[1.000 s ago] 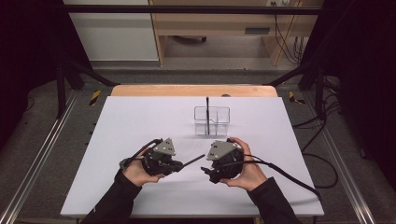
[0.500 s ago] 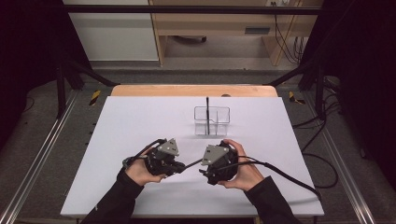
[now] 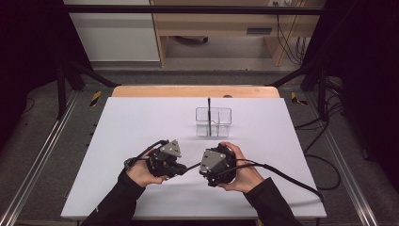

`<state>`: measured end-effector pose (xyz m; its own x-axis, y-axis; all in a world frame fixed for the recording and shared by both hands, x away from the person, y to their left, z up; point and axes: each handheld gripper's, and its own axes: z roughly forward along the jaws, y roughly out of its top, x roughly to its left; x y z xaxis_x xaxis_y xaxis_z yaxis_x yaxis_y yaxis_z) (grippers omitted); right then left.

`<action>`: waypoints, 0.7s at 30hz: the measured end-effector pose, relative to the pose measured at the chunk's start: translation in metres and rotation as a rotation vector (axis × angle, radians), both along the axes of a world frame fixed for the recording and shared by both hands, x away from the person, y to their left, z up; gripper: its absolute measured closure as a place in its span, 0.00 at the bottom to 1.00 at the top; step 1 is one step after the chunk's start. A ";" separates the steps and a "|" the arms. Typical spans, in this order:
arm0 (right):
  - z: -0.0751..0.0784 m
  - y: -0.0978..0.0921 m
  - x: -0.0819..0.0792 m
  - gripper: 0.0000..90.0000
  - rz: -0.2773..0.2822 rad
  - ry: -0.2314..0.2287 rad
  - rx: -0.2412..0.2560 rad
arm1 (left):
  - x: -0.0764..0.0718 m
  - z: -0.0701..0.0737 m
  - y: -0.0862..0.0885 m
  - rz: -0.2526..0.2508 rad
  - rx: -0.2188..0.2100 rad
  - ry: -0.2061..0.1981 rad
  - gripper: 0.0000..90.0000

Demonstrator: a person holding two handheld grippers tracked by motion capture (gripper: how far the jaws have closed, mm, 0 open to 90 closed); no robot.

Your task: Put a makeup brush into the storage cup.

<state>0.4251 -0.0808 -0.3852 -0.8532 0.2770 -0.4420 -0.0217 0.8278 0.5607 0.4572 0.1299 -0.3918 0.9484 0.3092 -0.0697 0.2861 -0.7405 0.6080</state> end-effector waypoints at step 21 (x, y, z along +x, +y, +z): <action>-0.012 0.010 -0.002 0.55 0.106 -0.056 -0.136 | 0.000 0.003 -0.011 -0.020 0.014 0.025 0.93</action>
